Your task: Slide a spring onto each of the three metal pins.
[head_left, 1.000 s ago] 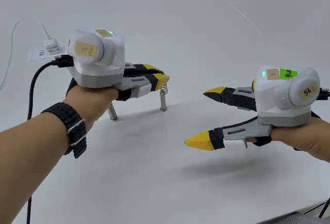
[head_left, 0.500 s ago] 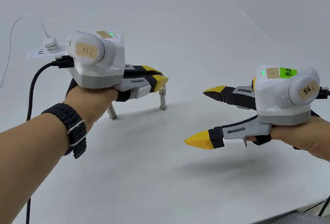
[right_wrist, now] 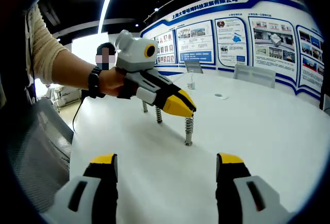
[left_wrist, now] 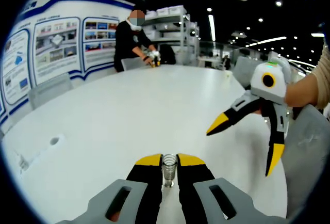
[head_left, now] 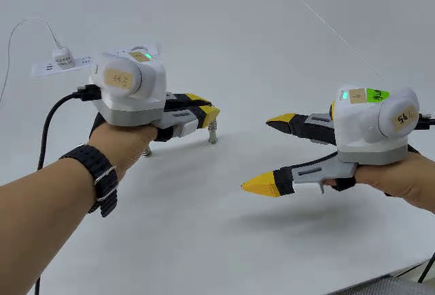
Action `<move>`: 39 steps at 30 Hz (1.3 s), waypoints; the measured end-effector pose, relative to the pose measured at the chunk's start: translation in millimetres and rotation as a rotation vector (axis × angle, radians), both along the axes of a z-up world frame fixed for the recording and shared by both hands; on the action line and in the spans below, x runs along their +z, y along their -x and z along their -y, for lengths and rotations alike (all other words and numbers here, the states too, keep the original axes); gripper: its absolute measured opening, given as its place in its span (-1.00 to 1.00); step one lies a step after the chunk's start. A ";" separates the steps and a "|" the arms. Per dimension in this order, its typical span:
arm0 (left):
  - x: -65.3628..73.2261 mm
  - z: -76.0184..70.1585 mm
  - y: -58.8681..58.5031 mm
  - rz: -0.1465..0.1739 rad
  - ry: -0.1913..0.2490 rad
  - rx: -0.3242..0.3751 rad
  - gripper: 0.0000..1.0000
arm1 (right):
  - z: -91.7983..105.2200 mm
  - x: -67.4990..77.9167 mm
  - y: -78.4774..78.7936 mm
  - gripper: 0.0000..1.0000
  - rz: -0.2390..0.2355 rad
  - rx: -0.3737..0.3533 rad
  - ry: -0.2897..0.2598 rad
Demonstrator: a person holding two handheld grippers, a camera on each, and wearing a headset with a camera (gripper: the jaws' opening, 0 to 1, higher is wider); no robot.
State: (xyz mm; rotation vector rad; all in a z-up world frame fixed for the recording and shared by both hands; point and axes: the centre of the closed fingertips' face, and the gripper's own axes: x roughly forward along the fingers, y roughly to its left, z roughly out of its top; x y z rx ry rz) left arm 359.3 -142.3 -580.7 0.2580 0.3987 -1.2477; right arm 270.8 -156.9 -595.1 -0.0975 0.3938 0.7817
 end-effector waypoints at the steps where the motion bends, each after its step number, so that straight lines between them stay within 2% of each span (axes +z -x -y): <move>1: -1.3 0.0 0.2 0.000 -0.003 0.000 -0.81 | -0.2 0.0 0.2 0.59 -0.001 0.000 -0.001; 27: -26.9 -1.6 2.3 -0.008 -0.040 0.010 -0.80 | -2.0 -3.8 1.9 0.58 -0.017 -0.001 -0.003; 28: -25.8 -0.8 2.4 -0.007 -0.029 0.010 -0.80 | -1.9 -4.0 1.9 0.58 -0.018 -0.002 -0.004; 37: -26.6 -1.3 2.3 0.011 -0.039 0.005 -0.77 | -1.6 -4.6 1.2 0.58 -0.019 -0.003 -0.004; 39: -27.7 -1.9 2.6 0.005 -0.042 0.008 -0.73 | -1.5 -4.7 1.4 0.58 -0.019 -0.004 -0.003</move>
